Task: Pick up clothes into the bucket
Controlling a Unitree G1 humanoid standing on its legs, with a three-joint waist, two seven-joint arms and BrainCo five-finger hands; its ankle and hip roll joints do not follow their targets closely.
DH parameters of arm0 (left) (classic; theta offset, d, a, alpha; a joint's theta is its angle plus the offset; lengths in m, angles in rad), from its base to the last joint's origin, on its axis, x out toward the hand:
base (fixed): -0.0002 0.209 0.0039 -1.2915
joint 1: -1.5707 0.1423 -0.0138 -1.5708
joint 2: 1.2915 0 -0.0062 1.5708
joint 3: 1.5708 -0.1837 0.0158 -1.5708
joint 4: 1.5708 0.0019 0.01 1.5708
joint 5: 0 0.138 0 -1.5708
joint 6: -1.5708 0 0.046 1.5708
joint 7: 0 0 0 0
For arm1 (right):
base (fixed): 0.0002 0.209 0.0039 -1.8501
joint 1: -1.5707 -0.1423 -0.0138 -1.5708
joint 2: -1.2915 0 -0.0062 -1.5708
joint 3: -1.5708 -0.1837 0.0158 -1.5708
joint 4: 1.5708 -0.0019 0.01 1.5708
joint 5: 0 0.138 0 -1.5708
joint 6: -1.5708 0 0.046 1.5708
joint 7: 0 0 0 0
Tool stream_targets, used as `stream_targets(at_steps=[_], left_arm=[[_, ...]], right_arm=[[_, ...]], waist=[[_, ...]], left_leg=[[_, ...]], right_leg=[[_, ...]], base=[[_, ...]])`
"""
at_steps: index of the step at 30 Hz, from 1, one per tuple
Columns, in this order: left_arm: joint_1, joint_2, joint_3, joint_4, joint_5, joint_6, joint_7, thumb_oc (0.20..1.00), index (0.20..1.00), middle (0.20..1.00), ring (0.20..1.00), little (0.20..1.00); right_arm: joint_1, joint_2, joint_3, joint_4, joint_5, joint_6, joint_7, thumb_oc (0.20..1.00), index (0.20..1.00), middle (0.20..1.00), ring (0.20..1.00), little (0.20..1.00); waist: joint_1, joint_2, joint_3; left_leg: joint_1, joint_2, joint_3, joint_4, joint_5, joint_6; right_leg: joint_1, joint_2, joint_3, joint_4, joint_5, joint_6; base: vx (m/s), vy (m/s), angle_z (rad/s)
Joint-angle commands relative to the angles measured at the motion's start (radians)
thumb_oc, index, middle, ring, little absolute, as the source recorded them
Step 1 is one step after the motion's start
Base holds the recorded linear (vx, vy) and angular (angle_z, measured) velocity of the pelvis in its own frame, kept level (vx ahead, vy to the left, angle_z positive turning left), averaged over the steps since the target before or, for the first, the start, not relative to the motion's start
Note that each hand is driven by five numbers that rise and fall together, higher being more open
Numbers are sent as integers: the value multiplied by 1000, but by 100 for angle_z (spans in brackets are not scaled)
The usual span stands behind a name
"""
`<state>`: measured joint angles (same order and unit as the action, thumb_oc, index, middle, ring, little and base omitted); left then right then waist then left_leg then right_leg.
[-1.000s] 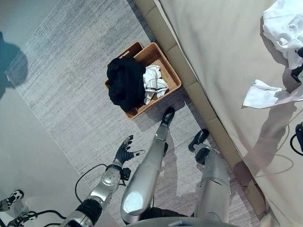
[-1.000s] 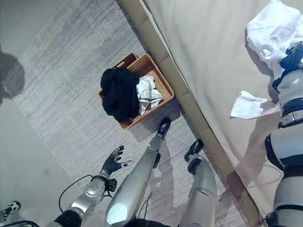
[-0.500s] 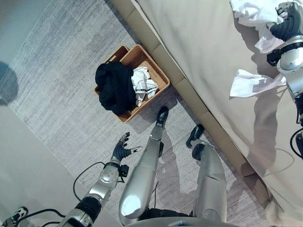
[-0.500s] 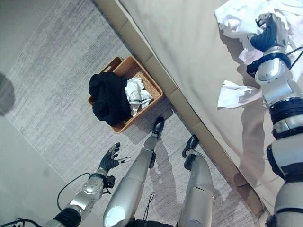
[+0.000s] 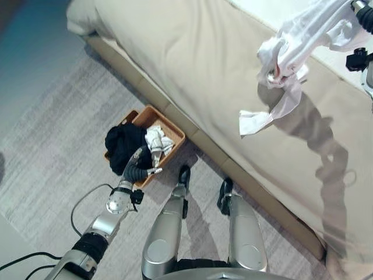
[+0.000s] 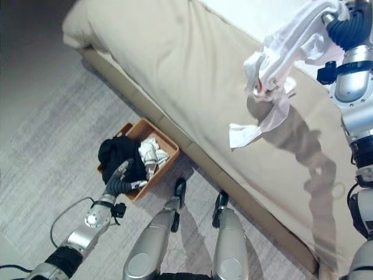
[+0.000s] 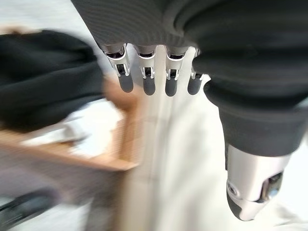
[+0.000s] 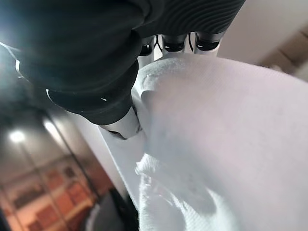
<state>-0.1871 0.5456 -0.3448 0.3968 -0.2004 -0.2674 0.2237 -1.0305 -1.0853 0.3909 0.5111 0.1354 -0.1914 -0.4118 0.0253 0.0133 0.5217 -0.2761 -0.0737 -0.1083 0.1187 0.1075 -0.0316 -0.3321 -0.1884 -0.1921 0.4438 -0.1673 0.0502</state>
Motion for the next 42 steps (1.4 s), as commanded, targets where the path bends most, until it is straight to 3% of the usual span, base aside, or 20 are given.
stream_targets(at_steps=[1,9,12,18,24,32,38,42], left_arm=[[34,12,41,-80,-18,-54,-36,1000,1000,1000,1000,1000],[-50,50,71,-267,-148,-47,-138,1000,1000,1000,1000,1000],[-140,63,10,-276,-171,-22,-172,1000,1000,1000,1000,1000],[-373,12,-145,-160,-198,19,-202,1000,1000,1000,1000,1000],[-490,-75,-201,-42,-197,28,-175,1000,1000,1000,1000,1000],[-541,-215,-247,98,-185,56,-163,1000,1000,1000,1000,1000],[-573,-316,-320,200,-206,98,-200,1000,1000,1000,1000,1000],[-577,-346,-364,211,-319,130,-261,1000,1000,1000,1000,1000]], right_arm=[[-15,-24,26,-84,22,-38,80,200,200,200,200,200],[76,-7,90,-214,41,3,267,200,200,200,200,200],[87,-6,139,-265,58,21,340,200,200,200,200,200],[64,3,228,-367,114,39,429,200,200,200,200,200],[40,51,258,-471,179,31,465,200,200,200,200,200],[89,123,193,-630,261,3,478,200,200,200,200,200],[77,119,167,-699,254,-9,463,200,200,200,200,200],[57,120,163,-694,253,-11,448,200,200,200,200,200]], waist=[[-11,-37,-143],[-44,-58,-294],[-57,-57,-343],[-81,-41,-405],[-88,-34,-427],[-108,-27,-448],[-125,-19,-452],[-131,-13,-451]], left_leg=[[53,15,39,49,-82,-26],[214,61,124,-24,-97,-35],[266,74,154,-52,-100,-37],[325,84,183,-77,-102,-41],[357,87,198,-88,-103,-42],[389,87,195,-103,-106,-37],[393,79,177,-101,-106,-31],[392,77,169,-96,-107,-30]], right_leg=[[112,29,44,-195,120,55],[267,70,85,-333,152,70],[314,75,102,-365,160,76],[378,81,116,-432,180,80],[416,83,122,-465,190,82],[450,84,110,-469,184,81],[464,77,94,-459,179,77],[465,73,87,-458,180,78]], base=[[93,-7,-24],[86,-46,-40],[85,-34,-34],[24,-25,-17],[10,-14,-13],[12,-3,-3],[12,16,6],[12,18,9]])
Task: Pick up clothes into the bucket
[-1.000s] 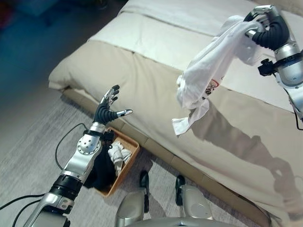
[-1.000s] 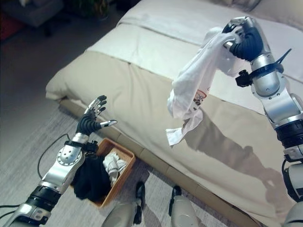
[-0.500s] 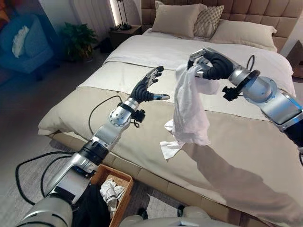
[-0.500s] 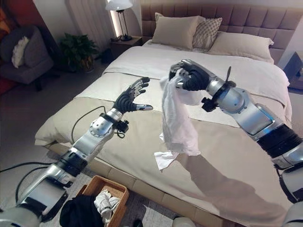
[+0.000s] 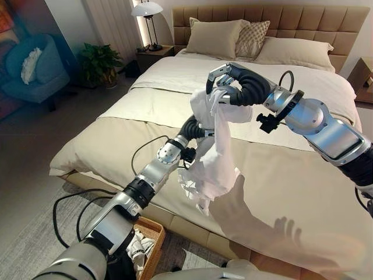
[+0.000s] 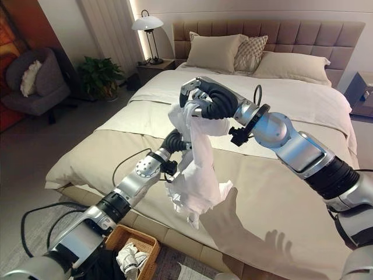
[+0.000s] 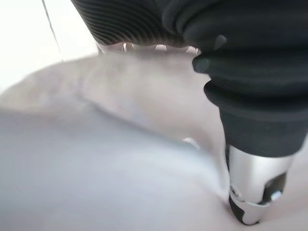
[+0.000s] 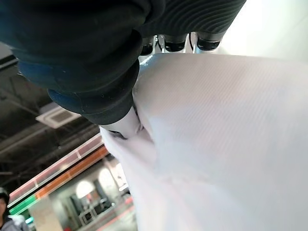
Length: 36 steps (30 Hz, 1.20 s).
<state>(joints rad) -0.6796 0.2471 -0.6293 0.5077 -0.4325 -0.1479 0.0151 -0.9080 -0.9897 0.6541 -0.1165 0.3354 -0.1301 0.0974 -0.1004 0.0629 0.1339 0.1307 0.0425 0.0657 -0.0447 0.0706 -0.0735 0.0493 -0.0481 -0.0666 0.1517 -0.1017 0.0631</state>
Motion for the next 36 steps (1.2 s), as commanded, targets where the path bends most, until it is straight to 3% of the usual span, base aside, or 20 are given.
stream_targets(at_steps=[1,8,9,10,11,19,20,21,22,27,36], left_arm=[[-97,-38,-119,75,-198,31,-119,1000,1000,1000,1000,1000],[-152,73,-252,-55,-439,126,-282,1000,1000,1000,1000,1000],[-146,94,-261,-86,-511,150,-321,944,944,944,944,944],[-142,101,-267,-102,-543,170,-349,376,376,376,376,376],[-129,97,-262,-113,-585,195,-378,200,200,200,200,200],[-8,120,-164,-157,-676,206,-437,200,200,200,200,200],[12,121,-143,-158,-684,204,-435,200,200,200,200,200],[38,117,-115,-158,-693,205,-432,200,200,200,200,200],[61,121,-98,-159,-691,200,-431,200,200,200,200,200],[161,148,2,-170,-717,190,-417,200,200,200,200,200],[364,514,246,-187,-634,123,-399,200,200,200,200,200]], right_arm=[[-83,27,-96,-54,52,-76,-67,200,200,200,200,200],[-105,48,-84,-23,58,-85,-72,200,200,200,200,200],[-108,56,-88,-7,47,-87,-76,200,200,200,200,200],[-118,63,-81,5,35,-86,-77,200,200,200,200,200],[-118,72,-83,20,31,-84,-76,200,200,200,200,200],[-102,88,-123,146,-115,-64,-106,200,200,200,200,200],[-85,90,-136,156,-130,-58,-111,454,454,454,454,454],[-67,96,-158,178,-150,-54,-123,545,545,545,545,545],[-42,102,-181,187,-166,-51,-128,1000,1000,1000,1000,1000],[43,115,-261,246,-225,-33,-156,1000,1000,1000,1000,1000],[206,80,-384,387,-212,-19,-169,1000,1000,1000,1000,1000]], waist=[[-11,-56,-67],[-21,-45,-74],[-24,-41,-76],[-25,-41,-76],[-26,-41,-77],[-13,-52,-81],[-10,-53,-80],[-5,-55,-78],[-1,-57,-78],[23,-63,-72],[82,-57,-50]], left_leg=[[-9,-40,-6,67,-79,12],[-3,-42,-7,66,-81,10],[0,-43,-9,64,-82,11],[2,-42,-9,63,-82,11],[3,-43,-9,63,-83,11],[4,-47,-13,67,-91,15],[3,-48,-16,69,-92,16],[2,-50,-18,71,-93,18],[2,-50,-20,72,-95,19],[-6,-56,-29,81,-101,25],[-29,-70,-44,96,-104,30]], right_leg=[[90,-67,-37,-169,110,68],[93,-69,-34,-168,108,71],[94,-70,-34,-167,107,71],[95,-71,-33,-165,105,71],[95,-71,-32,-165,105,71],[99,-75,-34,-165,104,69],[99,-76,-36,-165,103,68],[100,-77,-37,-164,103,68],[100,-78,-38,-164,102,68],[100,-82,-42,-163,100,68],[89,-92,-57,-166,107,74]], base=[[10,18,6],[7,7,1],[0,0,0],[24,31,0],[0,0,0],[0,0,0],[0,0,0],[0,0,0],[0,0,0],[3,6,3],[6,13,5]])
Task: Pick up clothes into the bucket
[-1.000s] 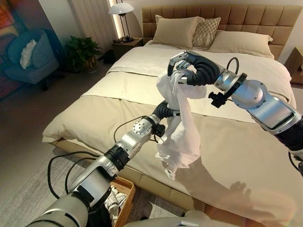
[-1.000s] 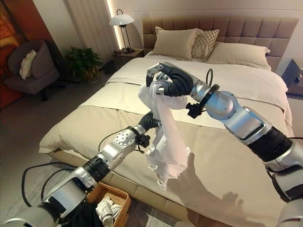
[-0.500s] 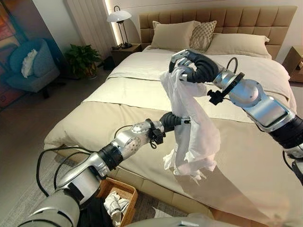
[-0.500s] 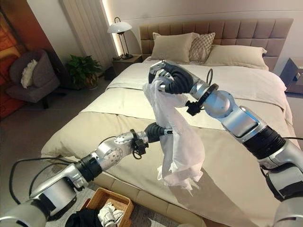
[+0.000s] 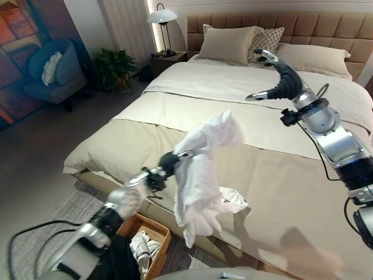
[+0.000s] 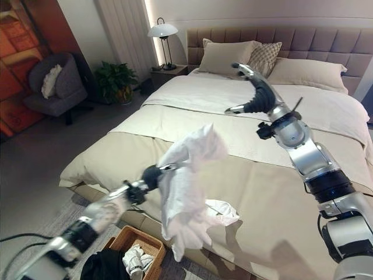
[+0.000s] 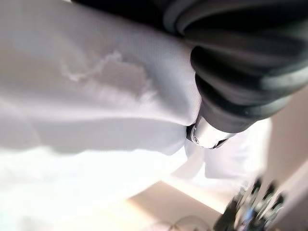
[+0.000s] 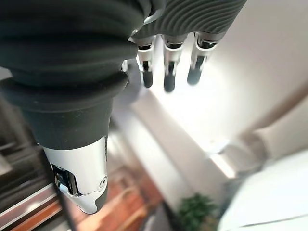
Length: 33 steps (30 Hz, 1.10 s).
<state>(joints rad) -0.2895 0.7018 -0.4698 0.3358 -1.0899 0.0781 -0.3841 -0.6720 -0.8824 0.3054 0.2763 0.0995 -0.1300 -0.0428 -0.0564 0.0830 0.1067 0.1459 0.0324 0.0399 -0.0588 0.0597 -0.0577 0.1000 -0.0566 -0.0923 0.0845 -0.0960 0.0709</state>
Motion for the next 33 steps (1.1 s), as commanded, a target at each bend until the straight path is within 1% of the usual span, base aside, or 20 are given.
stream_targets(at_steps=[1,3,4,6,8,11,14,19,22,26,29,33], left_arm=[[-1,105,128,-7,55,-123,14,200,200,200,200,200],[67,145,221,13,81,-143,47,200,200,200,200,200],[109,165,284,23,127,-171,85,200,200,200,200,200],[174,207,386,5,213,-204,145,200,200,200,200,200],[239,252,490,-39,380,-241,213,200,200,200,200,200],[325,287,619,-95,557,-276,281,200,200,200,200,200],[381,292,713,-130,638,-302,328,200,200,200,200,200],[422,318,791,-172,731,-314,359,200,200,200,200,200],[450,321,831,-218,766,-327,387,200,200,200,200,200],[476,298,873,-263,783,-326,409,200,200,200,200,200],[467,275,864,-250,804,-323,420,200,200,200,200,200],[424,221,815,-191,809,-319,439,200,200,200,200,200]], right_arm=[[-5,-33,-49,4,33,-20,-22,1000,1000,1000,1000,1000],[45,-44,-79,5,37,-19,-16,1000,1000,1000,1000,1000],[82,-44,-101,7,41,-14,-12,1000,1000,1000,1000,1000],[145,-45,-147,5,48,-5,-8,1000,1000,1000,1000,1000],[213,-37,-193,12,48,4,-5,1000,1000,1000,1000,1000],[290,-20,-249,30,57,10,-2,1000,1000,1000,1000,1000],[352,2,-290,81,81,9,2,1000,1000,1000,1000,1000],[430,44,-313,164,65,20,14,1000,1000,1000,1000,1000],[469,96,-334,255,75,19,3,1000,1000,1000,1000,1000],[535,175,-349,401,45,37,-12,1000,1000,1000,1000,1000],[576,237,-344,481,20,45,-18,1000,1000,1000,1000,1000],[634,345,-329,569,0,46,-28,1000,1000,1000,1000,1000]], waist=[[45,-74,-19],[58,-71,-11],[66,-69,-5],[76,-67,5],[91,-67,15],[106,-70,23],[121,-69,38],[141,-61,70],[151,-56,88],[166,-47,114],[162,-42,129],[148,-42,150]], left_leg=[[-47,-61,-21,111,-92,14],[-53,-63,-24,116,-91,15],[-59,-65,-26,118,-90,15],[-71,-68,-34,125,-88,15],[-83,-74,-44,131,-87,17],[-98,-81,-59,136,-88,17],[-112,-90,-74,143,-88,18],[-145,-104,-101,157,-86,20],[-166,-113,-118,162,-82,22],[-197,-123,-137,165,-74,23],[-212,-129,-147,173,-73,25],[-231,-130,-150,181,-74,28]], right_leg=[[39,-85,-33,-100,101,67],[35,-87,-39,-99,102,69],[33,-88,-43,-99,103,70],[26,-92,-52,-93,102,71],[21,-96,-63,-86,102,72],[17,-102,-83,-79,99,75],[13,-109,-97,-73,97,76],[-5,-121,-120,-56,95,76],[-23,-127,-135,-44,95,76],[-47,-134,-155,-32,97,78],[-63,-138,-162,-18,94,77],[-83,-142,-160,-7,89,76]], base=[[0,0,0],[0,0,0],[-19,29,12],[-19,27,17],[-6,24,18],[-1,28,24],[-12,35,24],[-35,32,23],[-40,32,16],[-43,32,15],[-15,36,16],[-19,36,6]])
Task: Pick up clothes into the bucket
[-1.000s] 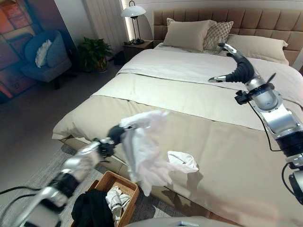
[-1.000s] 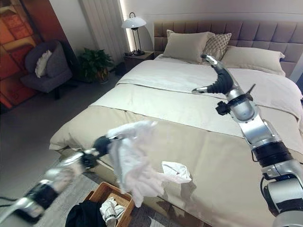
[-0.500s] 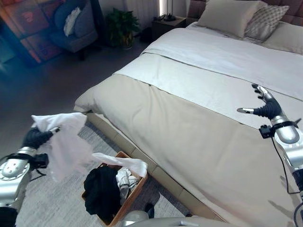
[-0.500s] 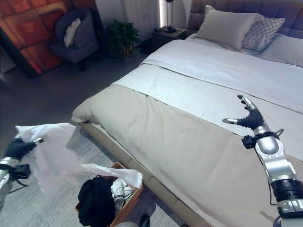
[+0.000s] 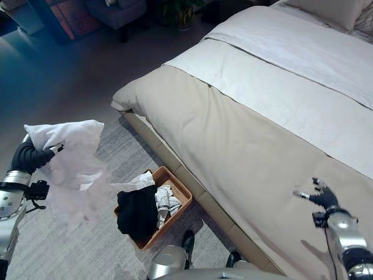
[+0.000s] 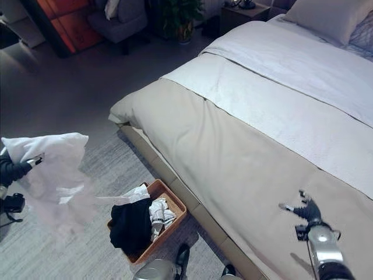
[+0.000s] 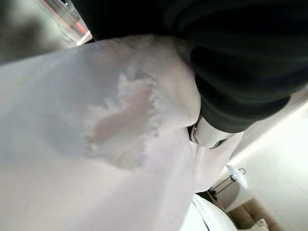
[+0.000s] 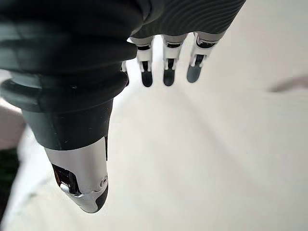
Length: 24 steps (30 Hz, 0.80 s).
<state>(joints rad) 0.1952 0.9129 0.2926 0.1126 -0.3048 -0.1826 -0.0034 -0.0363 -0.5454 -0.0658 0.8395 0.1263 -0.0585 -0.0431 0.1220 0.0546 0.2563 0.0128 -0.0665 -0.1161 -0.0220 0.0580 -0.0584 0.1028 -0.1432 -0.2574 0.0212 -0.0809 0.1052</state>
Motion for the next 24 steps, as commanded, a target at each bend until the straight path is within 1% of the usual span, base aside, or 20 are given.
stream_targets(at_steps=[1,2,3,6,9,11,14,18,24], left_arm=[[-77,-7,38,53,24,-56,66,200,200,200,200,200],[-80,-7,36,55,24,-57,67,200,200,200,200,200],[-91,-49,27,86,45,-53,90,200,200,200,200,200],[-116,-79,11,140,124,-43,136,200,200,200,200,200],[-147,-97,-6,211,146,-40,161,200,200,200,200,200],[-186,-125,-36,258,120,-46,173,200,200,200,200,200],[-216,-137,-66,301,121,-50,180,200,200,200,200,200],[-238,-161,-98,322,110,-54,186,200,200,200,200,200],[-291,-211,-173,363,117,-49,186,200,200,200,200,200]], right_arm=[[5,26,44,23,-29,-26,-31,1000,1000,1000,1000,1000],[5,26,43,24,-29,-26,-31,1000,1000,1000,1000,1000],[36,70,45,42,-36,-25,-34,1000,1000,1000,1000,1000],[70,112,79,74,-70,-28,-26,1000,1000,1000,1000,1000],[82,112,91,76,-78,-27,-17,1000,1000,1000,1000,1000],[69,109,96,92,-63,-31,-20,1000,1000,1000,1000,1000],[64,98,107,76,-69,-39,-25,1000,1000,1000,1000,1000],[52,96,113,69,-62,-45,-36,1000,1000,1000,1000,1000],[15,99,145,60,-59,-52,-47,1000,1000,1000,1000,1000]], waist=[[-34,-15,7],[-33,-15,7],[-43,-19,20],[-59,-31,44],[-71,-46,62],[-80,-57,80],[-86,-67,94],[-94,-75,106],[-117,-85,139]], left_leg=[[-103,-32,5,145,-72,29],[-104,-32,5,146,-73,29],[-112,-32,6,147,-72,30],[-129,-29,12,153,-72,30],[-146,-25,22,161,-74,29],[-160,-22,30,170,-74,29],[-168,-16,39,170,-73,29],[-177,-13,55,171,-74,29],[-206,-2,90,178,-73,31]], right_leg=[[-94,-56,6,60,74,42],[-96,-56,6,62,73,41],[-109,-55,9,67,72,40],[-133,-55,18,79,73,39],[-154,-56,28,88,75,39],[-174,-55,39,97,78,38],[-192,-54,54,101,82,37],[-210,-49,70,101,88,38],[-261,-43,111,105,105,41]], base=[[0,0,0],[-41,34,1],[-48,32,0],[-53,27,-2],[-43,20,-6],[-51,27,-11],[-22,20,-11],[-25,29,-16],[-32,33,-18]])
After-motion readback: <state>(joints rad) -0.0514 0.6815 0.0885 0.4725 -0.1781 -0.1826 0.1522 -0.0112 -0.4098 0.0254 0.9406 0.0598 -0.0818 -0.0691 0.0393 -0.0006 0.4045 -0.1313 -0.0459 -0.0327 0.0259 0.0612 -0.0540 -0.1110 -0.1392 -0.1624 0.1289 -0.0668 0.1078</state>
